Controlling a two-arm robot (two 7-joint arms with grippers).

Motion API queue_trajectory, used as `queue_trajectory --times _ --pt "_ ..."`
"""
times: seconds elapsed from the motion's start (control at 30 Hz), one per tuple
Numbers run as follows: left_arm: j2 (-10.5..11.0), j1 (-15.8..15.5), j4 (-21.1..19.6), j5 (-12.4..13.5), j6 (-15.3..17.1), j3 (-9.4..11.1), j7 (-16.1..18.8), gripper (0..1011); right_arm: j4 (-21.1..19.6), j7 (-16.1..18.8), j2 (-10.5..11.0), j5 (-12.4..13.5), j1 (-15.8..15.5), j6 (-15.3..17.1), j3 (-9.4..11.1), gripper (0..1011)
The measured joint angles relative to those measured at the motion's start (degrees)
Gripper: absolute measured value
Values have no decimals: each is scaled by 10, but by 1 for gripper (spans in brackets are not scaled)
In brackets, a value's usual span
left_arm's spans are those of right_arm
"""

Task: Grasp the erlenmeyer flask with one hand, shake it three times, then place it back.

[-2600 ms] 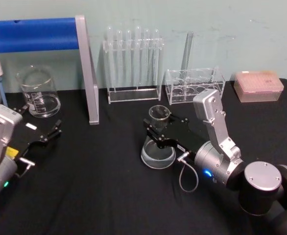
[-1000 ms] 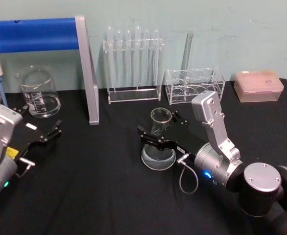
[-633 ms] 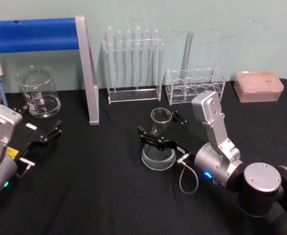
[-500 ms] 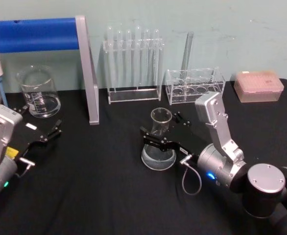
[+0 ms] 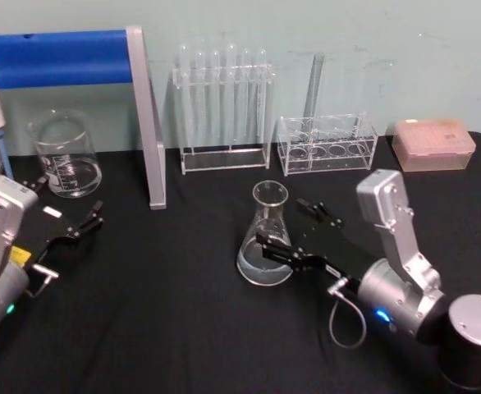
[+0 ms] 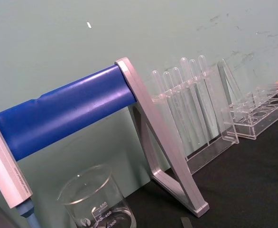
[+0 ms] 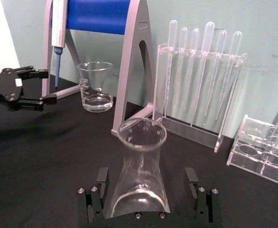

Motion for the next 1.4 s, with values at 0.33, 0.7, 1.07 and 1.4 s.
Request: queue_trajectory --times 0.33,0.7,1.07,1.4 --pt "0 0 0 0 0 0 0 1001 -42 -1 32 15 -48 -10 24 1002" --pt "0 0 0 0 0 0 0 1001 -41 -40 36 16 -59 -22 68 1002" --pt "0 0 0 0 0 0 0 1001 22 -132 -4 -56 -6 -36 97 1002" --pt "0 0 0 0 0 0 0 1001 73 -175 -23 -128 28 -64 86 1002"
